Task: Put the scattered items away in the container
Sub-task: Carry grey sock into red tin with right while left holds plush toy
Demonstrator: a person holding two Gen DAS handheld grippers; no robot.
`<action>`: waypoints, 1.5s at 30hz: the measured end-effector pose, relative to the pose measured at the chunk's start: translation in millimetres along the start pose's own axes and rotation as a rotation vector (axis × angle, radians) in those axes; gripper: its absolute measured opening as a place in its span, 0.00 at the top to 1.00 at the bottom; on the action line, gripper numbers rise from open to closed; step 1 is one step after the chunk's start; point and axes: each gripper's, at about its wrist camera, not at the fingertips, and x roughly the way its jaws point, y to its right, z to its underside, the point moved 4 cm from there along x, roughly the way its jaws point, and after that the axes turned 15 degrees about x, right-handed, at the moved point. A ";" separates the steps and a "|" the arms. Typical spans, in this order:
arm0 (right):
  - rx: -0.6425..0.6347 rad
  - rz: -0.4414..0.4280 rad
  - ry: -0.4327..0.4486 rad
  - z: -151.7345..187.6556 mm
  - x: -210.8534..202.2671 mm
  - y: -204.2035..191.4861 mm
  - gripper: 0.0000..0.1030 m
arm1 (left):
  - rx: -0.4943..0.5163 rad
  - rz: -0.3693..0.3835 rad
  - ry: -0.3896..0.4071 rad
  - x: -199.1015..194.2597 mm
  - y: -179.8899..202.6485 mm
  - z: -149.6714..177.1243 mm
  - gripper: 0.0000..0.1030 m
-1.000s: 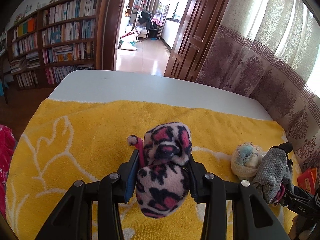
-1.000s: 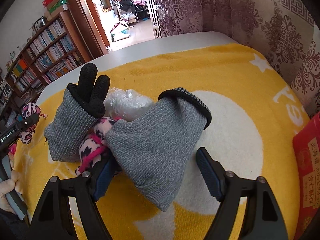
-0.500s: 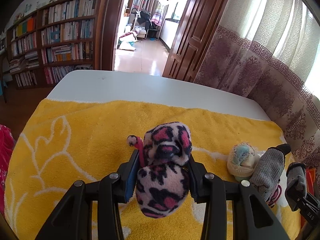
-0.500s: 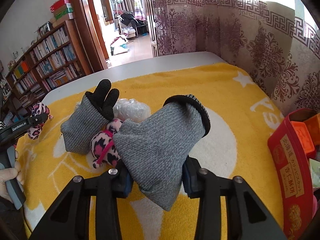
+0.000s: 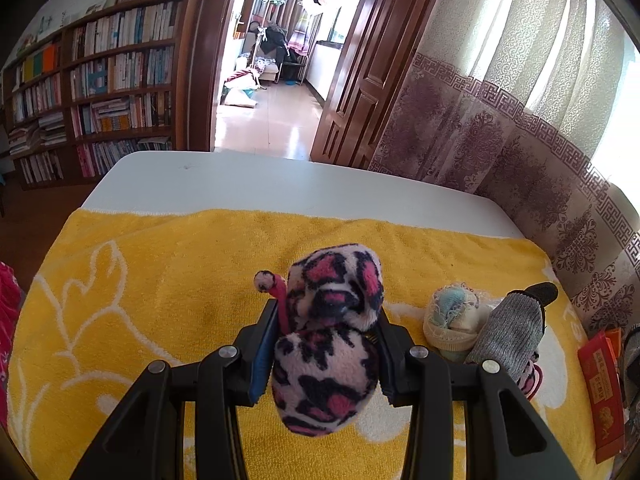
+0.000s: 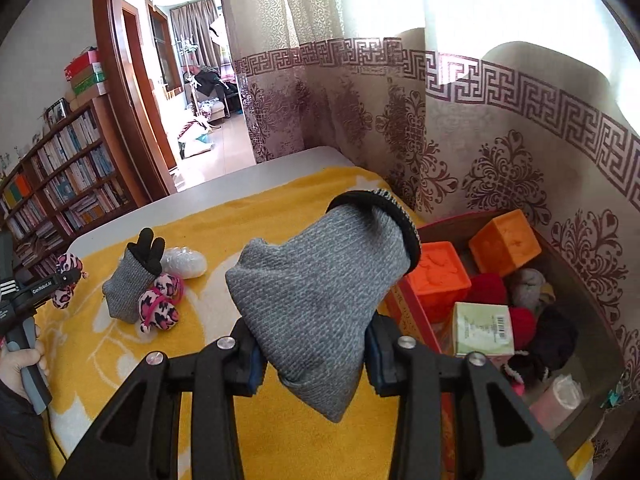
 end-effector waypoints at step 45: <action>0.038 0.243 0.038 -29.9 -33.2 130.6 0.26 | 0.180 0.111 0.070 -36.3 88.9 -13.7 0.57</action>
